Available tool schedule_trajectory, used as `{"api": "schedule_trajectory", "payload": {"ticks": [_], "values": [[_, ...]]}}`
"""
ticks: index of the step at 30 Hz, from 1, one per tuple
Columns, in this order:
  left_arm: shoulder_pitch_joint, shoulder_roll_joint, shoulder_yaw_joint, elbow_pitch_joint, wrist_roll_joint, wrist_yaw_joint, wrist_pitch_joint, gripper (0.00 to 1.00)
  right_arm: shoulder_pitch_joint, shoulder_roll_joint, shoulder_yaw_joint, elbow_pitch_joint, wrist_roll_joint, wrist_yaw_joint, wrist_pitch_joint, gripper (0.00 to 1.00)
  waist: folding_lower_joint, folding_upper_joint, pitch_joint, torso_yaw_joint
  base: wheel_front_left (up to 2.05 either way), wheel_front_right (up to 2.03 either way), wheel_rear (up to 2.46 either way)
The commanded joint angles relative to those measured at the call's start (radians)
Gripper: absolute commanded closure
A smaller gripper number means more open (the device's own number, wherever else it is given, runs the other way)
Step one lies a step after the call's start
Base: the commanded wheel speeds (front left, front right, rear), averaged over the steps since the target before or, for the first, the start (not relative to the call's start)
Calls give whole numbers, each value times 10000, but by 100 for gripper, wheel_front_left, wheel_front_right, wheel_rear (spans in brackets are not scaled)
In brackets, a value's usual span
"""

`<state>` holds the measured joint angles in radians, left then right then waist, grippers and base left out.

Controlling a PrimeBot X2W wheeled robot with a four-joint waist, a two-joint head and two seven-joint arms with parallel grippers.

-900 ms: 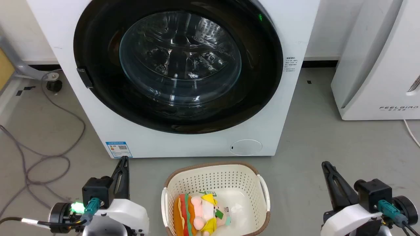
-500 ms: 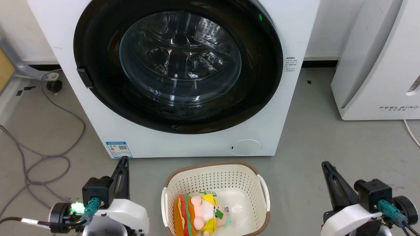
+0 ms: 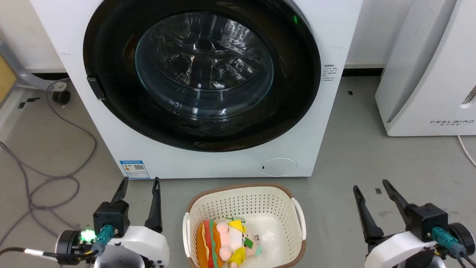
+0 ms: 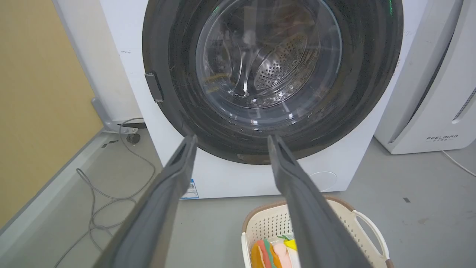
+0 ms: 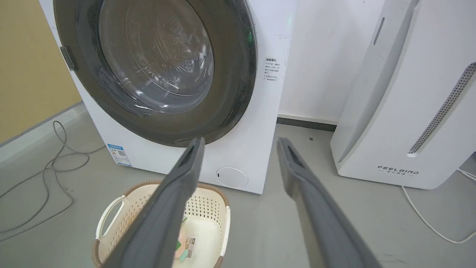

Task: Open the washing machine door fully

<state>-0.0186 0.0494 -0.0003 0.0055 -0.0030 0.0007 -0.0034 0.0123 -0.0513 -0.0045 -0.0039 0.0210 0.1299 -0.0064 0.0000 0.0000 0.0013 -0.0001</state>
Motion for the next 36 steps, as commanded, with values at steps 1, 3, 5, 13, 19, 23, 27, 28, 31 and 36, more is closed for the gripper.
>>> {"api": "schedule_trajectory", "payload": {"ticks": [1,3,5,13,19,23,27,28,31,36], "values": [[-4,0,-33,18,-47,80,-114,0,-1,1,-49,-45,122,0,-96,0,0,0,3,0,0,0,0],[-4,1,-46,18,-59,114,-155,0,0,1,-77,-76,230,1,-137,0,0,0,8,0,0,0,0],[-4,1,-60,18,-70,145,-197,0,2,1,-99,-106,346,1,-178,0,0,0,12,1,0,0,0],[7,1,-111,14,-114,264,-365,0,4,2,-149,-239,828,1,-345,0,0,0,21,4,0,0,0],[19,2,-160,23,-145,348,-490,0,-11,2,-161,-328,1153,2,-470,0,0,0,28,11,0,0,0],[27,2,-195,37,-167,408,-574,0,1,3,-148,-313,1851,2,-553,100,0,0,29,23,0,0,0],[37,2,-230,49,-188,466,-657,0,2,3,-155,-267,2890,2,-636,100,0,0,31,35,0,0,0],[39,2,-239,52,-192,480,-678,0,0,3,-157,-258,3165,2,-657,100,0,0,31,38,0,0,0],[46,2,-266,59,-201,526,-741,0,-4,3,-165,-218,4073,2,-719,100,0,0,33,48,0,0,0],[49,3,-315,66,-228,598,-845,0,-2,4,-164,-100,5653,3,-823,100,0,0,37,75,0,0,0]]}}
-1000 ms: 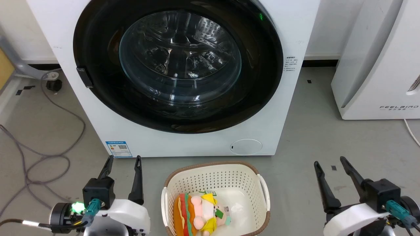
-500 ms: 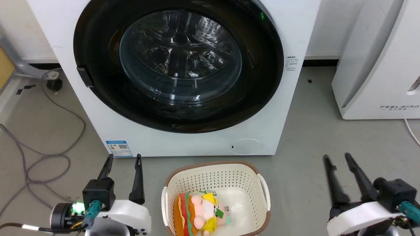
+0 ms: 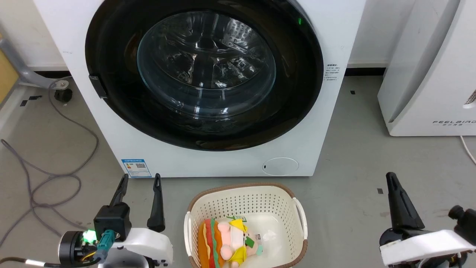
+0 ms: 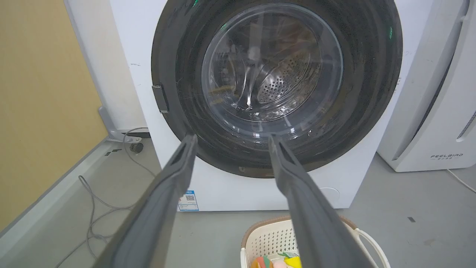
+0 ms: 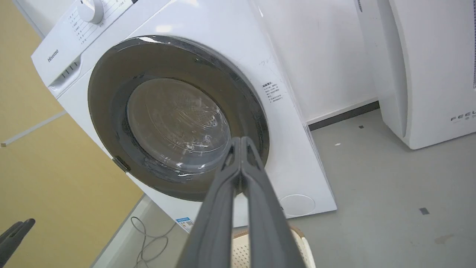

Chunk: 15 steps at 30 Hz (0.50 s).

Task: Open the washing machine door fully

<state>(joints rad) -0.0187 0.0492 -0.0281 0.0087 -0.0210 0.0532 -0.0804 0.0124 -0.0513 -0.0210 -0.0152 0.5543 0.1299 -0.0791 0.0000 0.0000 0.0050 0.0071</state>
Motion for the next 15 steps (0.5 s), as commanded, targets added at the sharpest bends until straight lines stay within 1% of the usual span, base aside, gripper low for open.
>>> {"api": "schedule_trajectory", "payload": {"ticks": [1,6,10,15], "values": [[50,5,-46,34,-52,86,-95,0,-3,4,38,34,692,3,-117,100,0,0,1,9,0,0,0],[55,5,-75,32,-74,147,-200,0,-1,4,197,38,2392,3,-190,100,0,0,13,30,0,0,0],[56,5,-101,35,-90,194,-284,0,5,5,97,125,3788,3,-17,100,0,0,31,49,0,0,0],[21,6,-130,26,-111,253,-387,0,-148,5,-118,340,4762,4,191,100,0,0,111,76,0,0,0]]}}
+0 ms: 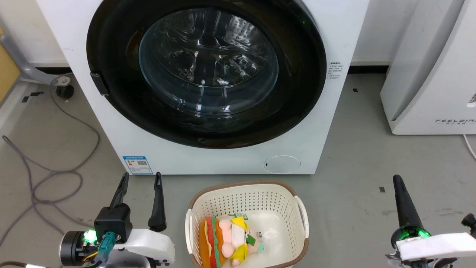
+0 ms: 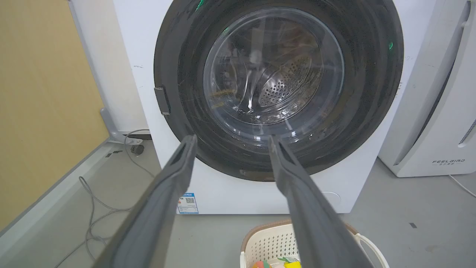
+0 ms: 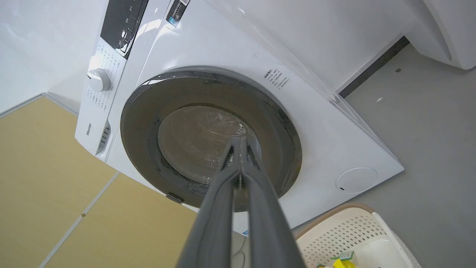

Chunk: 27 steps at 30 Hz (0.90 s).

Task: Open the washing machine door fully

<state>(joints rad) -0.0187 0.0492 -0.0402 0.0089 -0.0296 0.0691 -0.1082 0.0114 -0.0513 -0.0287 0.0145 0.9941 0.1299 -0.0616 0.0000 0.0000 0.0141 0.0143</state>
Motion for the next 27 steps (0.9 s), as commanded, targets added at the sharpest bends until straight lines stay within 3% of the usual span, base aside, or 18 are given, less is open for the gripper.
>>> {"api": "schedule_trajectory", "payload": {"ticks": [1,17,27], "values": [[9,6,-15,21,-30,106,-130,0,-204,5,-92,96,513,4,32,100,0,0,42,10,0,0,0],[-451,7,-168,-81,-9,241,-465,0,-2099,-23,-1431,1120,2151,5,607,100,0,0,806,290,0,0,0],[-1042,8,-177,-161,13,296,-695,0,-4194,-514,-2103,2158,3108,5,926,100,0,0,1613,654,0,0,0]]}}
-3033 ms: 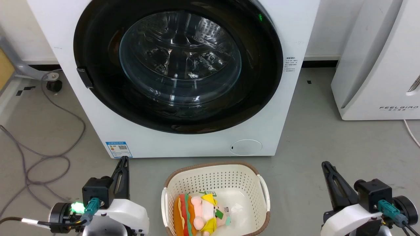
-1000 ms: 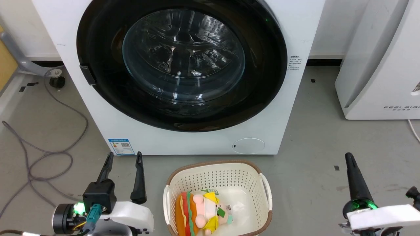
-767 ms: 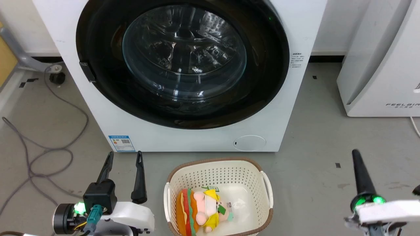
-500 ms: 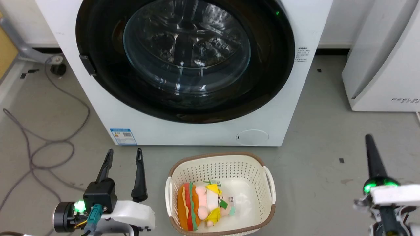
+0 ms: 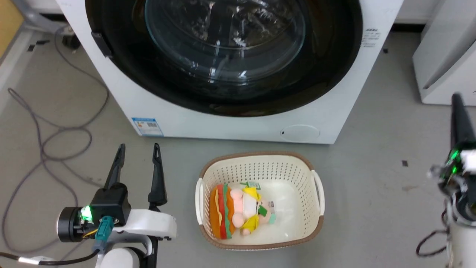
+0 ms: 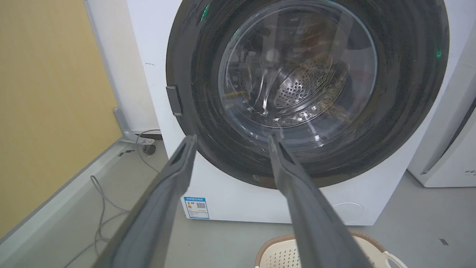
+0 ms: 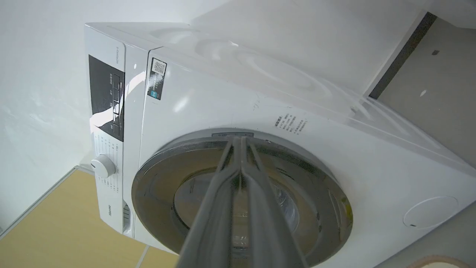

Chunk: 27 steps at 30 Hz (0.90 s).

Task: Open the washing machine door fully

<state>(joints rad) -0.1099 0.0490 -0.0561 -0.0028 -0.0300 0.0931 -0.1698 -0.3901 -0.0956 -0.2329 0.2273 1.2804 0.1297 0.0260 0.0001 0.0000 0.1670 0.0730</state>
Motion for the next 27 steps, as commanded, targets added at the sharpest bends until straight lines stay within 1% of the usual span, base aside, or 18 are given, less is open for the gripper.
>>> {"api": "schedule_trajectory", "payload": {"ticks": [1,13,21,27], "values": [[-177,10,-16,-55,17,68,-100,0,-386,-135,-90,155,319,7,59,100,-1,0,159,100,0,0,0],[-766,10,-143,-196,-100,310,-351,0,-3188,-1059,3,1958,1081,8,251,100,-1,0,1218,515,0,0,0],[-1107,11,-340,-228,-177,486,-518,0,-4891,-1633,632,3219,1159,9,494,100,-1,0,1734,807,0,0,0],[-1291,11,-456,-234,-219,599,-643,0,-5918,-1851,1285,3918,1126,9,643,100,-1,0,2040,1016,0,0,0]]}}
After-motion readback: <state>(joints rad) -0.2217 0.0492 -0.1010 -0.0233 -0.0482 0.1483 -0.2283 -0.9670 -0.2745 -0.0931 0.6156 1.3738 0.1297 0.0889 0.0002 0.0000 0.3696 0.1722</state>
